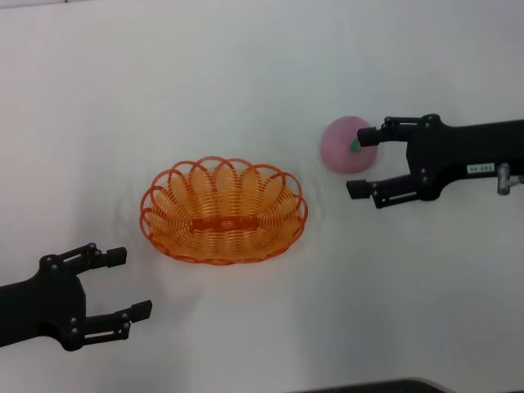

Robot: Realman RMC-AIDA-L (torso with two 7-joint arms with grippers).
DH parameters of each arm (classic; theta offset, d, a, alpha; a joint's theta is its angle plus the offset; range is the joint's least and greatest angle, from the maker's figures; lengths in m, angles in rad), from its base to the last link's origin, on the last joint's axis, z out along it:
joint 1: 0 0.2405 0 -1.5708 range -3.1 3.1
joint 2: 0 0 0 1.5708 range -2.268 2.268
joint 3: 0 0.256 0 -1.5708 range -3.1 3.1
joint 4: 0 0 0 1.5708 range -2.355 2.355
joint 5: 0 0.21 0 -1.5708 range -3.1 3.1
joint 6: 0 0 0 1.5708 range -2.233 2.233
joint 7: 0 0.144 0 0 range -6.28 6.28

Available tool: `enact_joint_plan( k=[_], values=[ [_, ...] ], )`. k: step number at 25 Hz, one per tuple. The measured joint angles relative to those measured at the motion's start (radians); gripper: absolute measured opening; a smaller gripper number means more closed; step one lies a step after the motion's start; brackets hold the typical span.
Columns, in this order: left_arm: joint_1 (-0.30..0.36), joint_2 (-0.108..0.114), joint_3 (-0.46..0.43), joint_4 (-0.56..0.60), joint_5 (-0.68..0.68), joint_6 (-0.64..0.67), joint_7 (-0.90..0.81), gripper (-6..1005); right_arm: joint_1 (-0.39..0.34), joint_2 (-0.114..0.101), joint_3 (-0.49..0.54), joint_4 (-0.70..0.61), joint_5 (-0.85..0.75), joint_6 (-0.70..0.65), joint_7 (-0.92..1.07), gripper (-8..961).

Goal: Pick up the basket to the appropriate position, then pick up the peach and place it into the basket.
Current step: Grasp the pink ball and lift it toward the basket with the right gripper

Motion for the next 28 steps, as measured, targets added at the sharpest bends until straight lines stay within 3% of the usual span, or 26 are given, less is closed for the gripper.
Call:
enact_joint_plan(
  k=[5, 9, 18, 28],
  values=[
    [0.001, 0.000, 0.000, 0.000, 0.000, -0.011, 0.000, 854, 0.038, 0.002, -0.012, -0.108, -0.045, -0.001, 0.212, 944],
    [0.001, 0.000, 0.000, 0.000, 0.000, -0.012, 0.000, 854, 0.118, -0.004, -0.007, -0.190, -0.139, 0.003, 0.446, 942],
    [-0.003, 0.000, 0.000, -0.002, 0.004, -0.015, -0.009, 855, 0.302, 0.018, -0.085, -0.290, -0.524, 0.029, 0.736, 918],
    [-0.006, 0.000, 0.001, -0.002, 0.010, -0.022, -0.024, 855, 0.327, 0.027, -0.288, -0.287, -0.612, 0.138, 0.837, 892]
  ],
)
